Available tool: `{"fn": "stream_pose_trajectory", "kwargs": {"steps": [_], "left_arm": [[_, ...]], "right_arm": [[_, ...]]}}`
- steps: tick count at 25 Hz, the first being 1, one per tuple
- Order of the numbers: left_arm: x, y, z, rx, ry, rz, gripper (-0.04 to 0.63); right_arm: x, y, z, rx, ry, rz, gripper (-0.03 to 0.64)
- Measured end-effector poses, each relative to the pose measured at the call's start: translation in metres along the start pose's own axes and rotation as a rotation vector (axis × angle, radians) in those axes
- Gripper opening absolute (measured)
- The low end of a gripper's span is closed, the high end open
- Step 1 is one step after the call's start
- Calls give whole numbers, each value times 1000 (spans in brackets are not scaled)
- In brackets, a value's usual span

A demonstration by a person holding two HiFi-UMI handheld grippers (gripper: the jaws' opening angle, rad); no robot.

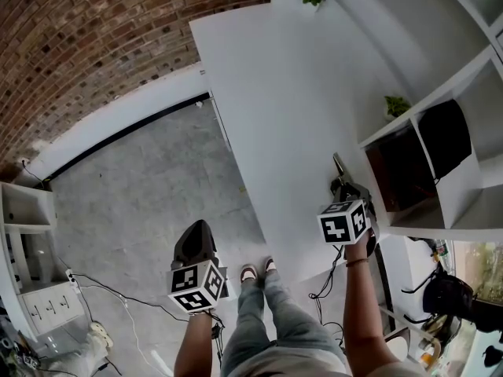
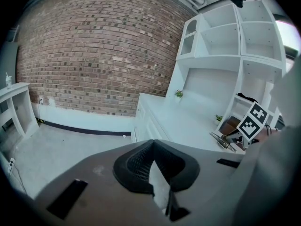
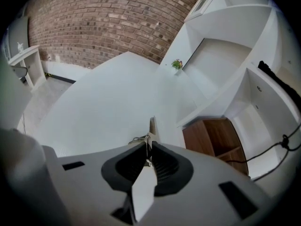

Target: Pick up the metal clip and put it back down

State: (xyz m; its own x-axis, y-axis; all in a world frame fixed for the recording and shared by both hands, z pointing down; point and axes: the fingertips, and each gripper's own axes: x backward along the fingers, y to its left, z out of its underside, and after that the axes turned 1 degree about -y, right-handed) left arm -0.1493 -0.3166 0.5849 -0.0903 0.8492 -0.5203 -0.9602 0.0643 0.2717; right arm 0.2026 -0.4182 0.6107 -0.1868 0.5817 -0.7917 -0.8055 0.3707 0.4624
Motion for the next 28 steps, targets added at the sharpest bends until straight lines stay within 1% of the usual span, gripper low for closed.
{"fn": "stream_pose_trajectory", "kwargs": {"steps": [4, 9, 16, 28], "left_arm": [[-1, -2, 4, 1, 9, 5, 11], [-1, -4, 6, 4, 14, 10, 11], [2, -6, 3, 1, 11, 8, 11], [11, -13, -3, -17, -4, 14, 11]], "right_arm": [[-3, 8, 1, -15, -7, -38, 50], [-3, 9, 1, -25, -15, -58, 57], [-1, 10, 1, -28, -23, -67, 61], [13, 12, -6, -50, -82, -102, 72]]}}
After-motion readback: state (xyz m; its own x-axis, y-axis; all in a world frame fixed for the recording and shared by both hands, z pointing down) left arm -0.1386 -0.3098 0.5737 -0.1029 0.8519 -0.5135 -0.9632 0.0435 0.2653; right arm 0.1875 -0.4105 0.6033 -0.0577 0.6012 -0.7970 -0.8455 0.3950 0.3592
